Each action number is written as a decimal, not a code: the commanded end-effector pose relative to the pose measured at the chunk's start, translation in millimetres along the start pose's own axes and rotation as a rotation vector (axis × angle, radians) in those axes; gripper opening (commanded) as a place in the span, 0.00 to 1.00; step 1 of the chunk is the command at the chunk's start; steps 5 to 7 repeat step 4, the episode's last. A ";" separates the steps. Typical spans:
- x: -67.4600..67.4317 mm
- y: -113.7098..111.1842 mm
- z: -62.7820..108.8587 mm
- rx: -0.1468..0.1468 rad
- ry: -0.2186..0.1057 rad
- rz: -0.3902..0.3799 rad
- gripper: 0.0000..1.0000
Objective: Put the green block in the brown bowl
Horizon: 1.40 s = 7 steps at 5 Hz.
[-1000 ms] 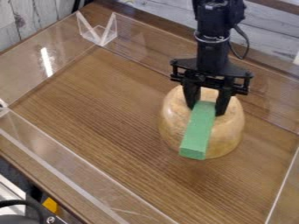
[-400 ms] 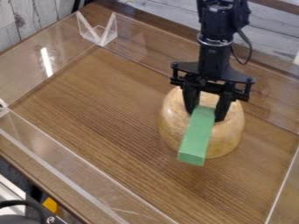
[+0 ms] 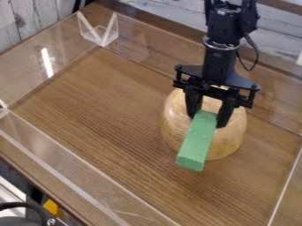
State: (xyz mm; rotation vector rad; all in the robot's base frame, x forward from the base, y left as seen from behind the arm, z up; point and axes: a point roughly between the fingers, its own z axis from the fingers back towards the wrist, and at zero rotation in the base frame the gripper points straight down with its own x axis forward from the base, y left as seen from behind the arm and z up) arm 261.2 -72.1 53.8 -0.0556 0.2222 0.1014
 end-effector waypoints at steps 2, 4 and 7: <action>-12.8 16.2 -25.0 0.020 0.079 0.009 0.00; -12.4 17.2 -18.7 -0.005 0.054 0.069 0.00; -12.4 17.2 -18.7 -0.005 0.054 0.069 0.00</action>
